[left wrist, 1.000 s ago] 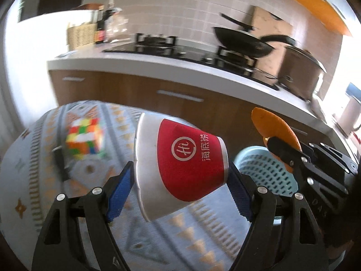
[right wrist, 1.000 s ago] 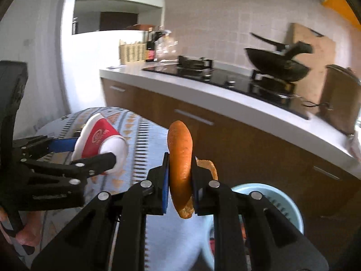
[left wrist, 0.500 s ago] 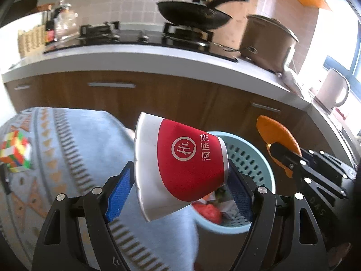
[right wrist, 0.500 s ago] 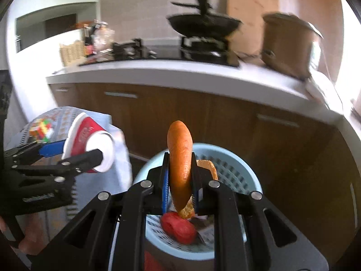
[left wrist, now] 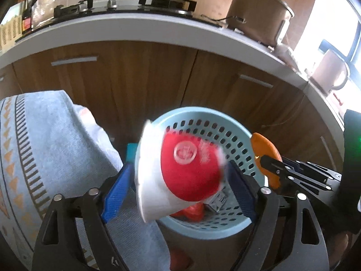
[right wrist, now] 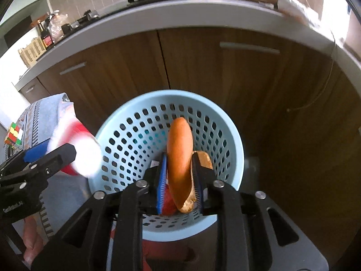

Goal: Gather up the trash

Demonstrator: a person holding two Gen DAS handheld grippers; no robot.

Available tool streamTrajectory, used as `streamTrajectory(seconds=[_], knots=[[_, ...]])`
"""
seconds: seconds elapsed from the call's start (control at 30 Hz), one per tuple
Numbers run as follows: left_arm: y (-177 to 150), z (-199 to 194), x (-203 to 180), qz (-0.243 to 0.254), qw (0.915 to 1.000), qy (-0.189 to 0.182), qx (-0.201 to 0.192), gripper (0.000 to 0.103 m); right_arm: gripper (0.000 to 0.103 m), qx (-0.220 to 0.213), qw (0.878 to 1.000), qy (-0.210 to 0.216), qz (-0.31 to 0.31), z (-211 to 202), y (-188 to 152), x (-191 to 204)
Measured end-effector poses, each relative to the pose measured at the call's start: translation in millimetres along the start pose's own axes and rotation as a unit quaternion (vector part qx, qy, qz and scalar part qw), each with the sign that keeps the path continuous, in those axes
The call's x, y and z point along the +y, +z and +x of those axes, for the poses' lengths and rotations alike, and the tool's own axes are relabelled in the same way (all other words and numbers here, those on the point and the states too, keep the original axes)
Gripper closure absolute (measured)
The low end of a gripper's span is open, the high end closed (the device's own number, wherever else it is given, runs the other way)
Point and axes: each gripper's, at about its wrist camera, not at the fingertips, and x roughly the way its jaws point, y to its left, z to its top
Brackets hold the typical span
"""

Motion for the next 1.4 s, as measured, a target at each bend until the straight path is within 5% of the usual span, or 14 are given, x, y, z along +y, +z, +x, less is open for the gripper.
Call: streamTrajectory(seconds=[0.13, 0.47, 0.67, 0.97, 1.13, 1.23, 1.4], knots=[[-2, 3, 2, 0.000, 1.0000, 0.003, 0.007, 0.018, 0.053, -0.005, 1.000, -0.009, -0.001, -1, -1, 0], [-6, -25, 16, -0.007, 0.9994, 0.019, -0.029, 0.017, 0.052, -0.039, 0.999, 0.019, -0.013, -17, 6, 21], [-15, -66, 30, -0.014, 0.9954, 0.048, -0.082, 0.017, 0.039, -0.095, 0.994, 0.047, -0.027, -45, 6, 41], [-51, -116, 56, -0.017, 0.9710, 0.166, -0.172, 0.016, 0.036, -0.168, 0.982, 0.050, -0.065, -74, -9, 94], [-63, -129, 68, -0.023, 0.9557, 0.201, -0.214, 0.014, 0.036, -0.218, 0.971, 0.011, -0.093, -93, -23, 122], [-74, -128, 71, -0.012, 0.9394, 0.244, -0.241, 0.013, 0.036, -0.236, 0.967, -0.013, -0.099, -96, -32, 129], [-76, -126, 67, 0.002, 0.9445, 0.236, -0.229, 0.013, 0.036, -0.229, 0.970, -0.018, -0.077, -92, -38, 125]])
